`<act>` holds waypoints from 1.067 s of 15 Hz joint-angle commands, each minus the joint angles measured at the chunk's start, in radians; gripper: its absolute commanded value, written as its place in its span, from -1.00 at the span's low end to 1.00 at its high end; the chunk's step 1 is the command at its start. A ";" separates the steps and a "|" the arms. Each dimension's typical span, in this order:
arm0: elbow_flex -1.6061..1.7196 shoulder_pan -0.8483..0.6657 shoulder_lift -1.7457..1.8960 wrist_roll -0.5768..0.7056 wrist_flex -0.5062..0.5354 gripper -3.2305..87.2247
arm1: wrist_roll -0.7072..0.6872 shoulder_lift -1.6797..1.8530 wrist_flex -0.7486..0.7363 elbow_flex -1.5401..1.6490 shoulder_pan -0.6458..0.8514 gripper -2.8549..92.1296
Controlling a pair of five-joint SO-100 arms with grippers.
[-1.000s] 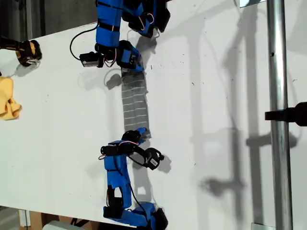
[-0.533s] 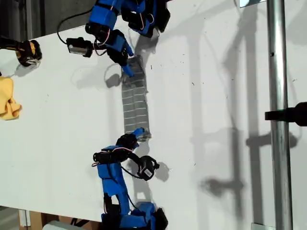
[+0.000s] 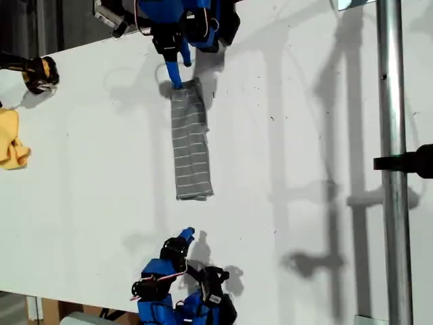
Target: Grasp corners of a towel and fold twice.
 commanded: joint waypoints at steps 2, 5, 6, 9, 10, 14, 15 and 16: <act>0.410 0.075 0.397 -0.106 -0.249 -0.96 | 0.054 0.038 0.011 -0.018 -0.023 -0.20; 0.704 0.095 0.827 -0.133 -0.295 -0.96 | 0.060 0.137 -0.003 0.006 -0.003 -0.25; 0.831 0.094 1.065 -0.158 -0.259 -0.96 | 0.060 0.089 -0.006 0.008 -0.003 -0.22; 0.936 0.089 1.290 -0.158 -0.135 -0.96 | 0.052 -0.140 -0.006 0.008 0.037 -0.15; 0.939 0.084 1.289 -0.150 -0.132 -0.96 | 0.025 -0.249 -0.023 0.015 0.080 -0.12; 0.925 0.078 1.289 -0.147 -0.057 -0.96 | -0.109 -0.500 -0.169 0.109 0.276 -0.10; 0.916 0.083 1.289 -0.146 -0.034 -0.96 | -0.135 -0.538 -0.187 0.115 0.311 -0.11; 0.911 0.084 1.289 -0.143 -0.023 -0.96 | -0.141 -0.603 -0.190 0.100 0.333 -0.10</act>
